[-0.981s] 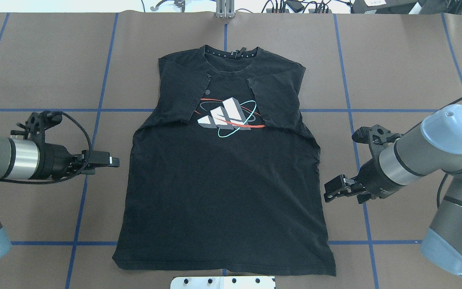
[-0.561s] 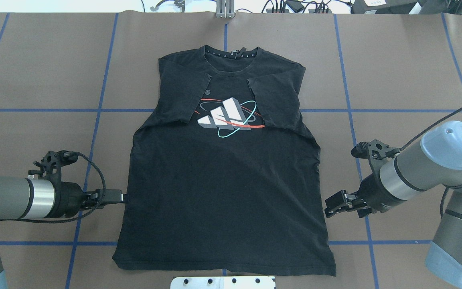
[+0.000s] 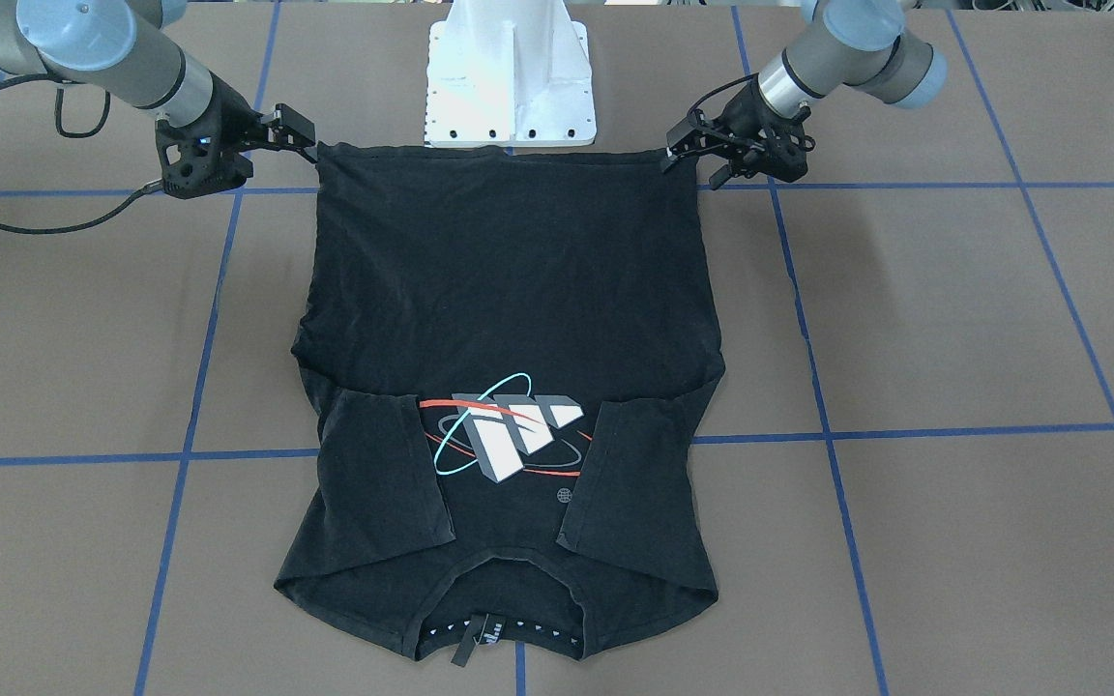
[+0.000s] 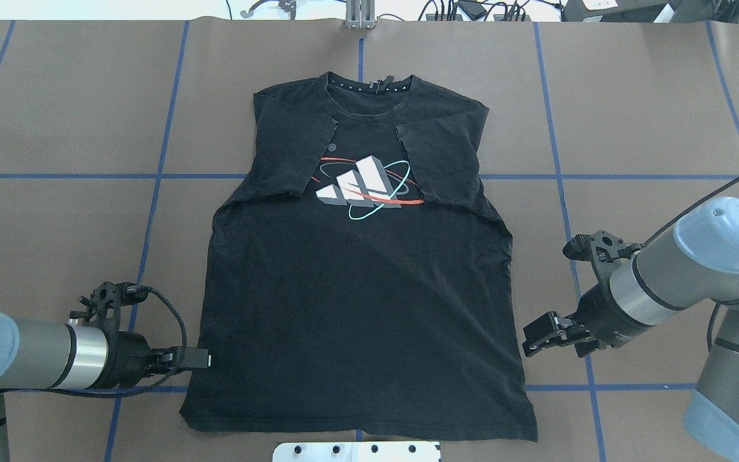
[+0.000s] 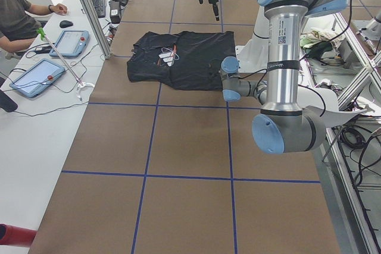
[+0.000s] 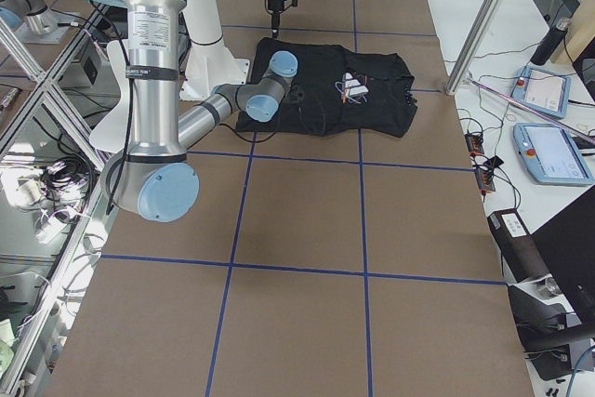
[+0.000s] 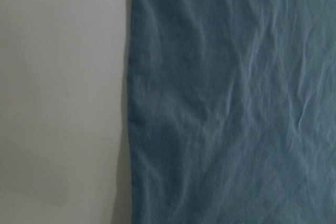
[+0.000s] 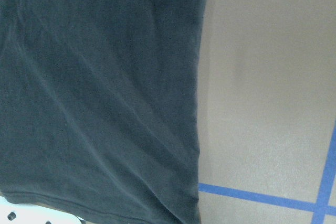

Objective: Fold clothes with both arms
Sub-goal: 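Align both grippers at the hem corners nearest the robot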

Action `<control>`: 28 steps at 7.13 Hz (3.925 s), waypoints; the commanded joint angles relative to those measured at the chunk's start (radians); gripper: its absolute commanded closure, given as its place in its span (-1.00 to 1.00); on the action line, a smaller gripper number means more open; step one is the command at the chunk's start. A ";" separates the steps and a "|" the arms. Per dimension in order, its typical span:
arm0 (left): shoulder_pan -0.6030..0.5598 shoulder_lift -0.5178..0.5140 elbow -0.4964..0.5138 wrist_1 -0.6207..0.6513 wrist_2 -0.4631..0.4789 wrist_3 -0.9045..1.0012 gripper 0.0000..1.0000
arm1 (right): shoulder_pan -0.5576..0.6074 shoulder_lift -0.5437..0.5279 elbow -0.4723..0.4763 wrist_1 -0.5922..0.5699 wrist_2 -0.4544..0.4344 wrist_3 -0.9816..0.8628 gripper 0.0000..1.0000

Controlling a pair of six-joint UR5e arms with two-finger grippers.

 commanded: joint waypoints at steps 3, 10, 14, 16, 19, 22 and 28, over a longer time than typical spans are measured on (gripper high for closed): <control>0.070 -0.001 0.001 0.001 0.001 -0.036 -0.93 | 0.002 -0.004 -0.001 -0.001 0.029 0.001 -1.00; 0.084 0.000 0.019 0.001 0.001 -0.037 -0.55 | 0.000 -0.001 -0.007 -0.001 0.029 0.001 -1.00; 0.105 0.000 0.017 0.001 0.001 -0.037 -0.16 | -0.002 -0.001 -0.011 -0.001 0.029 0.001 -1.00; 0.107 0.006 0.016 0.001 0.001 -0.037 -0.17 | -0.002 0.002 -0.018 -0.001 0.029 0.001 -1.00; 0.108 0.041 -0.012 0.001 0.000 -0.037 -0.19 | -0.002 0.004 -0.019 -0.001 0.029 0.000 -1.00; 0.110 0.063 -0.027 0.001 0.000 -0.039 -0.03 | -0.003 0.005 -0.021 -0.001 0.027 0.000 -1.00; 0.127 0.029 -0.010 0.006 0.000 -0.054 -0.05 | -0.002 0.004 -0.027 0.000 0.029 0.000 -1.00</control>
